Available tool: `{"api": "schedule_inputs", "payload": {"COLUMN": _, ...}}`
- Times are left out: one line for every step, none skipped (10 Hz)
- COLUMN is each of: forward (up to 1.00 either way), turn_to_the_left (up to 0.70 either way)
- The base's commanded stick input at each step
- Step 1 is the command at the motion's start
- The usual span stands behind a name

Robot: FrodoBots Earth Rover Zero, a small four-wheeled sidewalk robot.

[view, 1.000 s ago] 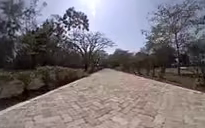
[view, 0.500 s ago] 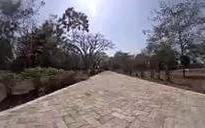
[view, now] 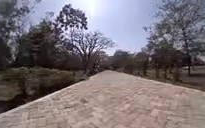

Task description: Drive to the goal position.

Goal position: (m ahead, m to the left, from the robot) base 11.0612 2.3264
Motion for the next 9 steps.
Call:
{"api": "schedule_inputs", "payload": {"forward": 1.00, "turn_to_the_left": 0.00}}
{"api": "schedule_inputs", "payload": {"forward": 1.00, "turn_to_the_left": 0.00}}
{"api": "schedule_inputs", "payload": {"forward": 1.00, "turn_to_the_left": 0.00}}
{"api": "schedule_inputs", "payload": {"forward": 1.00, "turn_to_the_left": 0.00}}
{"api": "schedule_inputs", "payload": {"forward": 1.00, "turn_to_the_left": 0.00}}
{"api": "schedule_inputs", "payload": {"forward": 1.00, "turn_to_the_left": 0.00}}
{"api": "schedule_inputs", "payload": {"forward": 1.00, "turn_to_the_left": 0.00}}
{"api": "schedule_inputs", "payload": {"forward": 1.00, "turn_to_the_left": 0.00}}
{"api": "schedule_inputs", "payload": {"forward": 1.00, "turn_to_the_left": 0.00}}
